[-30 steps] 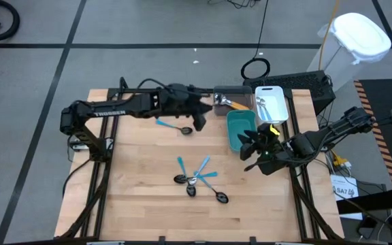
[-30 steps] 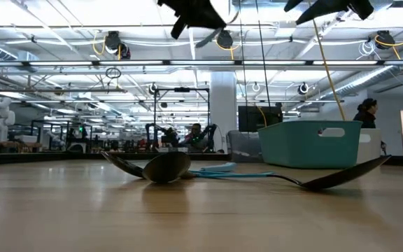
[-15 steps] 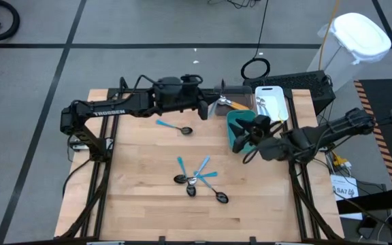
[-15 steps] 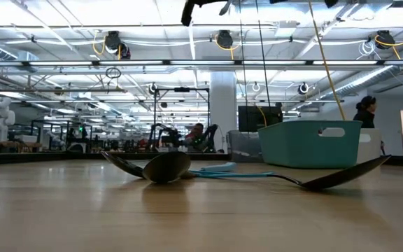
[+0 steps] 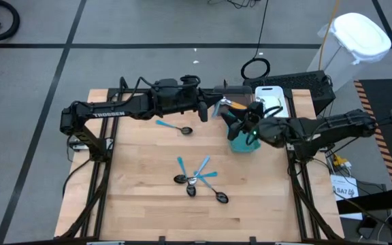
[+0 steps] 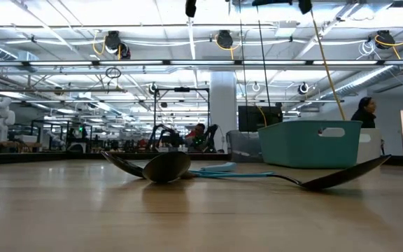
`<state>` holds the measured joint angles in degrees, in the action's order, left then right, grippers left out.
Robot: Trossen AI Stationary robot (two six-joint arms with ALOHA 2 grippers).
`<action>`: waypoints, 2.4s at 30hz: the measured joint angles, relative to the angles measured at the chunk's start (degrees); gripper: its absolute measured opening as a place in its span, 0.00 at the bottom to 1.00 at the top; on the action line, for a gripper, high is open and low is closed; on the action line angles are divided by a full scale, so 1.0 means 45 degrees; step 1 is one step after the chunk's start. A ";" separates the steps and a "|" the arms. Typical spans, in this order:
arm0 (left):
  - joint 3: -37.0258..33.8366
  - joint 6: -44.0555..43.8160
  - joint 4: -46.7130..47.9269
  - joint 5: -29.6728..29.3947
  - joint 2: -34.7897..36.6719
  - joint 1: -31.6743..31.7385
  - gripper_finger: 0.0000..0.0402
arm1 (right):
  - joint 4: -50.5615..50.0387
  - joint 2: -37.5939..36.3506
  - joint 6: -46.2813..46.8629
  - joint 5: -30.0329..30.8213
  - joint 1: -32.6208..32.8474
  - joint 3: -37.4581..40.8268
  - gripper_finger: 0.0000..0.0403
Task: Sort silverware by color (type)
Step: Put the light blue spoon into the white bin
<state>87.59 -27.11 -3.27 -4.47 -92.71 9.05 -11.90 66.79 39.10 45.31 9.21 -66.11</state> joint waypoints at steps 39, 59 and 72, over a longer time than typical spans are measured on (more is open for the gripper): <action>0.0005 0.0182 0.1473 0.2815 0.0103 0.0382 0.11 | 0.0960 0.0873 0.0150 -0.5308 -0.1441 0.0029 0.10; 0.1711 0.1785 0.1963 0.6777 0.0107 0.0977 0.36 | 0.1095 0.0229 0.0190 -0.8138 -0.1462 -0.0024 0.10; 0.1744 0.1624 0.3422 0.6298 -0.0026 0.0923 0.44 | 0.1067 0.0247 0.0067 -0.8095 -0.1842 -0.0015 0.10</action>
<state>95.44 -19.80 12.13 23.87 -92.82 13.20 -7.09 67.90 39.40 8.88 0.92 -66.17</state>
